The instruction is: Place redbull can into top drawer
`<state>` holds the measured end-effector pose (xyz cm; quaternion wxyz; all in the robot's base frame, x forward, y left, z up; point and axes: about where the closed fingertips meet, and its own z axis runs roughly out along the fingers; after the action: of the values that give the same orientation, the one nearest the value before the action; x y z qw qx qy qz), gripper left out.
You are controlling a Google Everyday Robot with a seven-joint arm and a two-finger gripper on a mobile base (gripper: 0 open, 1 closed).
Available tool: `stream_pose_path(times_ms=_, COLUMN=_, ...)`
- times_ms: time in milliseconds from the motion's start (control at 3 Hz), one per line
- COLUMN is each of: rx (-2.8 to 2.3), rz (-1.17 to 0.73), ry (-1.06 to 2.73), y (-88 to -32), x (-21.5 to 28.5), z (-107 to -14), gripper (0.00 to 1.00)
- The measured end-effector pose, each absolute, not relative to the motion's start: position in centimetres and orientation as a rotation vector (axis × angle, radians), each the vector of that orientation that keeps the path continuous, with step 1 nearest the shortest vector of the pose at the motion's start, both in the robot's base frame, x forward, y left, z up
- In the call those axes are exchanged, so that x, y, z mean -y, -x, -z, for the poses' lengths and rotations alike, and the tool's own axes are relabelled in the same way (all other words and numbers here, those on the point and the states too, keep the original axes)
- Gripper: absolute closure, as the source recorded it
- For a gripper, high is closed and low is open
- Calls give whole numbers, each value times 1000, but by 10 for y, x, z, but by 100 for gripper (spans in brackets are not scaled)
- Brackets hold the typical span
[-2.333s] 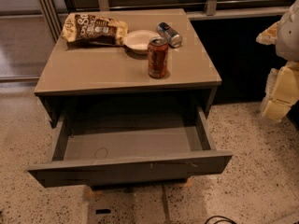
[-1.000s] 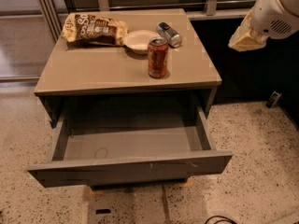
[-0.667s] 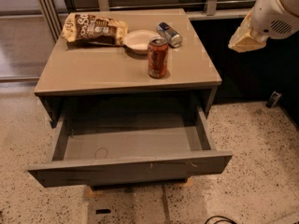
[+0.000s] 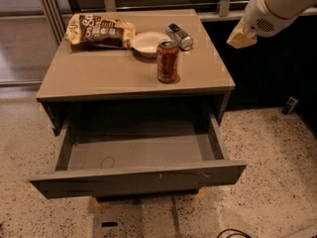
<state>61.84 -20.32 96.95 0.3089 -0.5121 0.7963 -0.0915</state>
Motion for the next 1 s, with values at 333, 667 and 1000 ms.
stream_pose_path(times_ms=333, rx=-2092, rz=285, ry=1208, y=-676, x=199, z=-959, gripper=100)
stream_pose_path(times_ms=667, rx=-2064, rz=335, ry=1013, y=-730, x=208, z=-947, gripper=100)
stream_pose_path(times_ms=1000, rx=-2009, rz=321, ry=890, y=-749, x=205, z=-962, gripper=100)
